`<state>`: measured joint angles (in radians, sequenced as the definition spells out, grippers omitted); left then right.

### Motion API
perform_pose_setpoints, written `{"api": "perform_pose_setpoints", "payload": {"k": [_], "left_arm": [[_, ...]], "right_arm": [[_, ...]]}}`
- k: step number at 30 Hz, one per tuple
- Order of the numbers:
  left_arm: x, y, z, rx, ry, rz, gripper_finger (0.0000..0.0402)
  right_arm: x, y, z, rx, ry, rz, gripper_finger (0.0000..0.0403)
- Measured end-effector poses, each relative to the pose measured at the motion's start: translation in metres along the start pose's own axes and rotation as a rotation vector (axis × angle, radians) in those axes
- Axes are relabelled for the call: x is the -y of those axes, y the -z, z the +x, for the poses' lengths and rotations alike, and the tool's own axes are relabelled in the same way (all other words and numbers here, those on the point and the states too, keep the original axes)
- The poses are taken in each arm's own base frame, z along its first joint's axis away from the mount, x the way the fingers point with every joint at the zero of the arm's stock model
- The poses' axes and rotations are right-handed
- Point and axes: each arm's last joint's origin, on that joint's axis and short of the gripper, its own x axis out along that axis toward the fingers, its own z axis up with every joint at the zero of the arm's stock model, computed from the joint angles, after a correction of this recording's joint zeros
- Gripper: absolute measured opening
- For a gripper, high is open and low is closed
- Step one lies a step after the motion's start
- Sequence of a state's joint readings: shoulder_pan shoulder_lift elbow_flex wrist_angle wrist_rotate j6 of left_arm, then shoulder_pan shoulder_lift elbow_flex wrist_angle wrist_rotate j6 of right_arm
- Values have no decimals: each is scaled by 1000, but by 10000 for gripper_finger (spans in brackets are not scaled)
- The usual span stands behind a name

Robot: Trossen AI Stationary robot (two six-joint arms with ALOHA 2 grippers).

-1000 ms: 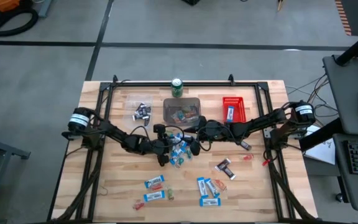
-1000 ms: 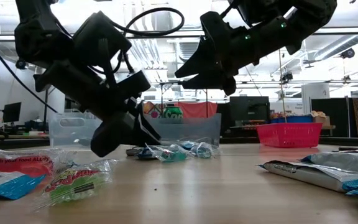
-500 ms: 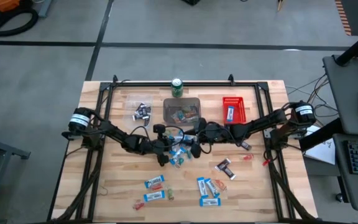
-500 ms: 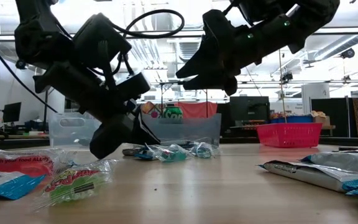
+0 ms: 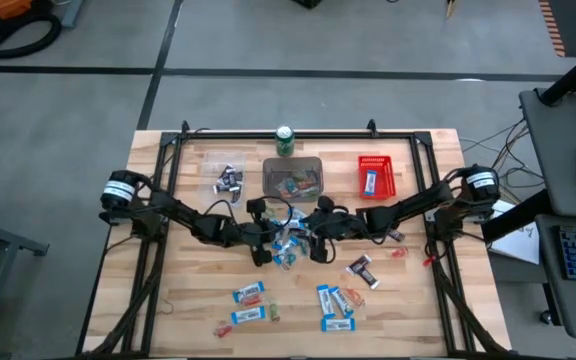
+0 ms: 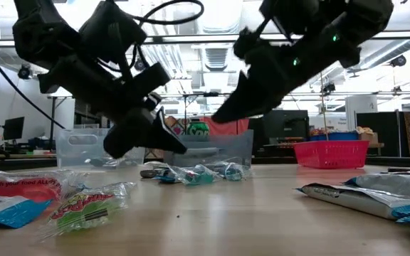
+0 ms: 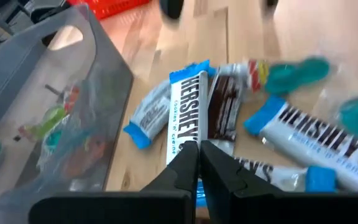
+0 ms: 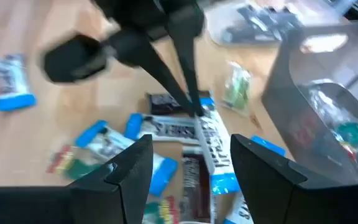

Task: Organize candy in baskets
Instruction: Put the white chocolate bar into the red bin

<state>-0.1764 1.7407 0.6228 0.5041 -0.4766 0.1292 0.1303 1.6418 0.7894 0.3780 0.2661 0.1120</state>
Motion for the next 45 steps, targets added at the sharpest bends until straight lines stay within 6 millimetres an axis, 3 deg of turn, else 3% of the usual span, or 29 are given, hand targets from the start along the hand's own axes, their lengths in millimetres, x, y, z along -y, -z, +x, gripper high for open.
{"api": "perform_pose_setpoints", "payload": {"k": [8, 18, 28, 39, 45], "left_arm": [[5, -6, -3, 51, 57, -29, 1], [11, -16, -5, 80, 77, -53, 0], [15, -17, -6, 74, 87, -36, 0], [16, -17, -7, 77, 91, -40, 0], [20, -18, -9, 82, 103, -38, 0]], "right_arm": [[-3, 16, 22, -63, 61, -38, 205], [-7, 19, 42, -93, 81, -129, 195], [-8, 26, 48, -148, 79, -142, 128], [-1, 24, 50, -165, 51, -117, 153], [2, 24, 51, -169, 57, -115, 112]]}}
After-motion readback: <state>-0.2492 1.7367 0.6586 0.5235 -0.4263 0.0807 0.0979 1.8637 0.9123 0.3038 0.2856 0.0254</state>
